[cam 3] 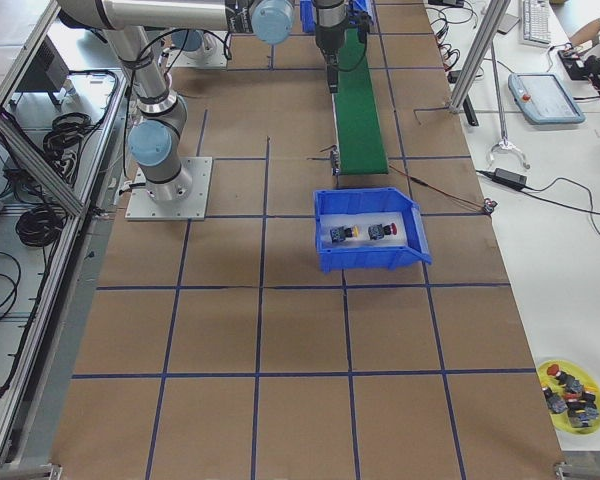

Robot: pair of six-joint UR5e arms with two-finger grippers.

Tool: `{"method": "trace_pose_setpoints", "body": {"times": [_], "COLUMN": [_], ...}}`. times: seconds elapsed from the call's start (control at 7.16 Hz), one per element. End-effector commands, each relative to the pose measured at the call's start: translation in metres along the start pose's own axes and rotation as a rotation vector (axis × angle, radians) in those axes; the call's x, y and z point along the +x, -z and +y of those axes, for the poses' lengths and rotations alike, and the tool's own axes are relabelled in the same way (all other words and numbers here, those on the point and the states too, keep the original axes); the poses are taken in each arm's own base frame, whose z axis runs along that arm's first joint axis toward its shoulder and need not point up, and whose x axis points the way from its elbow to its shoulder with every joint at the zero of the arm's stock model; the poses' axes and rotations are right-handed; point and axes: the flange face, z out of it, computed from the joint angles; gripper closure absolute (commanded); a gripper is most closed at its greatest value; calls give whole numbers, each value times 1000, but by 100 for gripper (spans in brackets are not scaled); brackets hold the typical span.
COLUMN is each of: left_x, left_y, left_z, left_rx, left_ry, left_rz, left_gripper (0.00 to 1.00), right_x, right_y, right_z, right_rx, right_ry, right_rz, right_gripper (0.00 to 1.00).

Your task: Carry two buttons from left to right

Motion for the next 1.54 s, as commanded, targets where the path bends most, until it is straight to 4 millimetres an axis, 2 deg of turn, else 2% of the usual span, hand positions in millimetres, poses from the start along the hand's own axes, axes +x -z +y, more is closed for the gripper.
{"method": "trace_pose_setpoints", "body": {"times": [0.0,0.98,1.4], "left_x": [0,0,0], "left_y": [0,0,0], "left_z": [0,0,0], "left_rx": [1,1,1], "left_ry": [-2,-2,-2], "left_rz": [1,0,0], "left_gripper": [1,1,1], "right_x": [-1,-1,-1], "right_y": [-1,-5,4], "right_z": [3,0,4], "right_rx": [-11,-20,-2], "right_ry": [-9,7,9], "right_rz": [-3,-3,0], "right_gripper": [0,0,0]}}
